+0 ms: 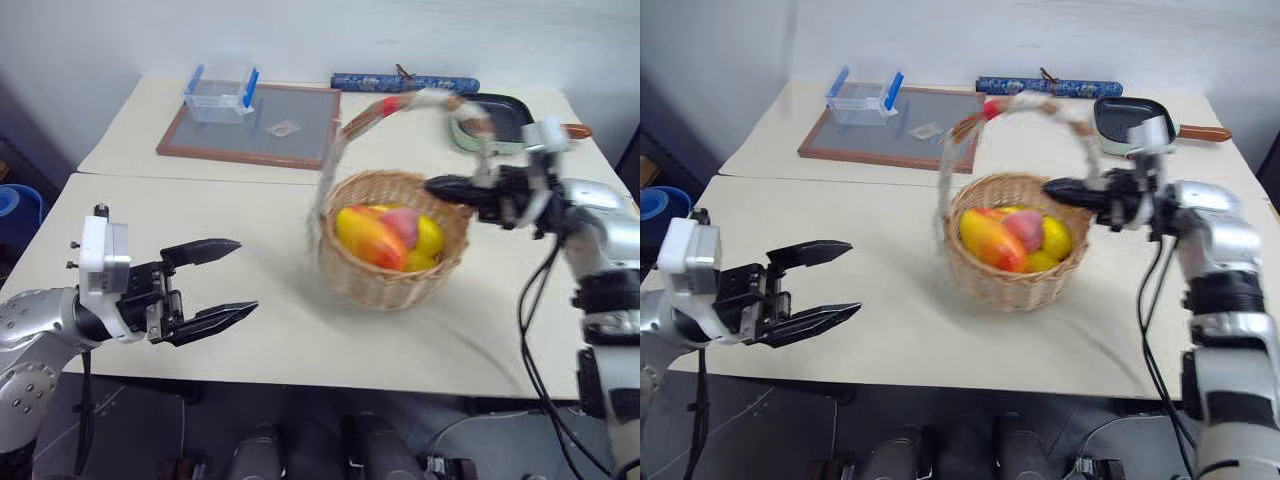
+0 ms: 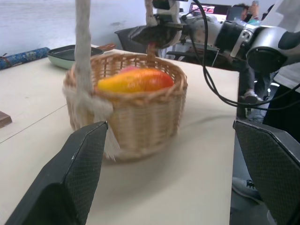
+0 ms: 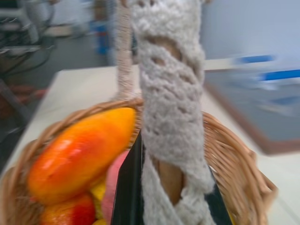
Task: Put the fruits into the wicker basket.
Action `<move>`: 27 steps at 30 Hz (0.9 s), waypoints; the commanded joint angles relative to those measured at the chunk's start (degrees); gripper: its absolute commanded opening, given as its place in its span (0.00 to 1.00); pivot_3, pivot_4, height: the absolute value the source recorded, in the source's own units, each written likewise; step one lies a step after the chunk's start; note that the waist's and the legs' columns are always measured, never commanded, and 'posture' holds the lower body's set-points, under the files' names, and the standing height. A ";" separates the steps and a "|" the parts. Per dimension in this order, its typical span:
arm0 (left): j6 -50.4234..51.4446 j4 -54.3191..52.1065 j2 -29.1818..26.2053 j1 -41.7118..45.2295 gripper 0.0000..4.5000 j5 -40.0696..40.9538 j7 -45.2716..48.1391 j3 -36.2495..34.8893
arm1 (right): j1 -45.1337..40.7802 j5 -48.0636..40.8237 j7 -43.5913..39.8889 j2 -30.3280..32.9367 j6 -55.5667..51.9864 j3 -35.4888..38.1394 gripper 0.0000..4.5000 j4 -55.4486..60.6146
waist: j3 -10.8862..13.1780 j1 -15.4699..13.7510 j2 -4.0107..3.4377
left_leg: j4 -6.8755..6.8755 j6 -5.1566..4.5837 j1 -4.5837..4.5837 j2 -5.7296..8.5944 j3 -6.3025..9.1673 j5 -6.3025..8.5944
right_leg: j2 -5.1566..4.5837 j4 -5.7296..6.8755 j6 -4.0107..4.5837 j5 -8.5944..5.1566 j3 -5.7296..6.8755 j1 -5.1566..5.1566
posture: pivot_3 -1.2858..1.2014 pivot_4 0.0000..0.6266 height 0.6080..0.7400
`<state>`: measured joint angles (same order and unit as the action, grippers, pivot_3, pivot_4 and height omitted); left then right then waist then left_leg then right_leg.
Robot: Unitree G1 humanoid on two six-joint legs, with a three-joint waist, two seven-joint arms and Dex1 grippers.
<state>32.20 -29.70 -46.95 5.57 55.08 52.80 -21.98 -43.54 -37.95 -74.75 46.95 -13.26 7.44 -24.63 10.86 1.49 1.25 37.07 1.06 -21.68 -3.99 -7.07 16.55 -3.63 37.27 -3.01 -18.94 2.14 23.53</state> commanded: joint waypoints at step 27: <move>-1.31 13.92 -0.13 10.03 1.00 -7.29 11.75 7.94 | 31.44 -0.54 27.08 2.67 -6.29 32.56 0.84 19.41 | 0.02 1.30 0.04 | -0.05 -0.07 0.40 0.05 -0.82 -0.07 | 0.27 0.14 -0.45 -0.05 -1.14 0.04 | 0.52 0.24 1.00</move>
<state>31.81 -16.07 -46.21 16.51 48.56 63.86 -12.46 -13.24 -35.86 -46.03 48.06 -20.12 35.05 -8.32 10.89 2.79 1.29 37.04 0.98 -21.26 -3.93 -7.90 16.49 -3.37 37.41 -3.47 -18.98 1.00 23.55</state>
